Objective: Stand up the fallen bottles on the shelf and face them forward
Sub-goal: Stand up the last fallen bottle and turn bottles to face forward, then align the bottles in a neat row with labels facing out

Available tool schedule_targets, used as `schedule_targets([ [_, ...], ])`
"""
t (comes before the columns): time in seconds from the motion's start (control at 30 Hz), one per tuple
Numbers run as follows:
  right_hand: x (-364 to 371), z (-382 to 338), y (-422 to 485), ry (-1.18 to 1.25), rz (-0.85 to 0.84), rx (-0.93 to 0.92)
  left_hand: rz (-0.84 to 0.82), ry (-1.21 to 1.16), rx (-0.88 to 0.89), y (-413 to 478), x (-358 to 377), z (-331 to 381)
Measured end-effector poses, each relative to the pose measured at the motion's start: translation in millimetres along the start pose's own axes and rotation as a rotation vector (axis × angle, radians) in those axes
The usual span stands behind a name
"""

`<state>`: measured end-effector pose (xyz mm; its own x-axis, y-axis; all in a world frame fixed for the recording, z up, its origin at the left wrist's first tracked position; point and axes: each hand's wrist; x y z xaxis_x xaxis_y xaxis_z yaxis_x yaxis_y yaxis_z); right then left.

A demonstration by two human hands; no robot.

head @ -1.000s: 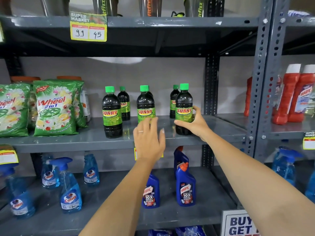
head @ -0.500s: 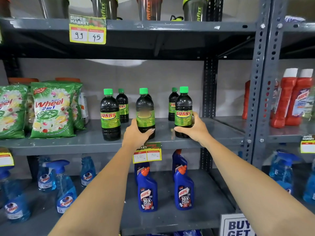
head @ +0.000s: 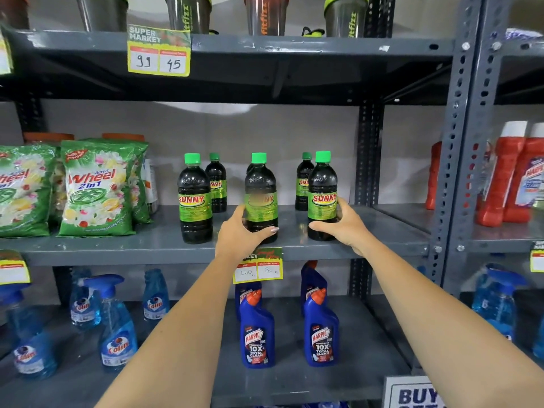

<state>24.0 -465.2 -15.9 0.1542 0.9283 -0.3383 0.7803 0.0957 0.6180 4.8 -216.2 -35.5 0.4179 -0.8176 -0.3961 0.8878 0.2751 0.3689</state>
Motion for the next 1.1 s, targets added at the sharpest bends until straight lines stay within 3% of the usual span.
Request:
schedule_targets([
  [0.83,-3,-9,-1,0.073,-0.098,0.019,-0.194,-0.019,0.002,6,-4,-1],
  [0.9,-1,-12,-7,0.073,0.037,0.016,-0.191,-0.017,0.000,-1,-10,3],
  [0.97,6,-14,-19,-0.066,0.362,-0.140,-0.040,-0.046,0.066,-10,-23,2],
  [1.03,20,-18,-30,-0.385,0.655,-0.554,0.265,-0.030,0.276,-16,-44,-5],
  [1.1,42,-31,-30,-0.532,0.736,-0.863,0.552,-0.018,0.389,-11,-70,-16],
])
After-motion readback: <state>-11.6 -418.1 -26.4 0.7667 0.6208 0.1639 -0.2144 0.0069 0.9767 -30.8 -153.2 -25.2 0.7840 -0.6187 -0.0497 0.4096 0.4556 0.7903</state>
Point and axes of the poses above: each hand's wrist, its own y-axis towards the middle knuckle, its own x-axis out of the palm, z = x × y, and after that the axes turned 15 degrees about -x, right-handed
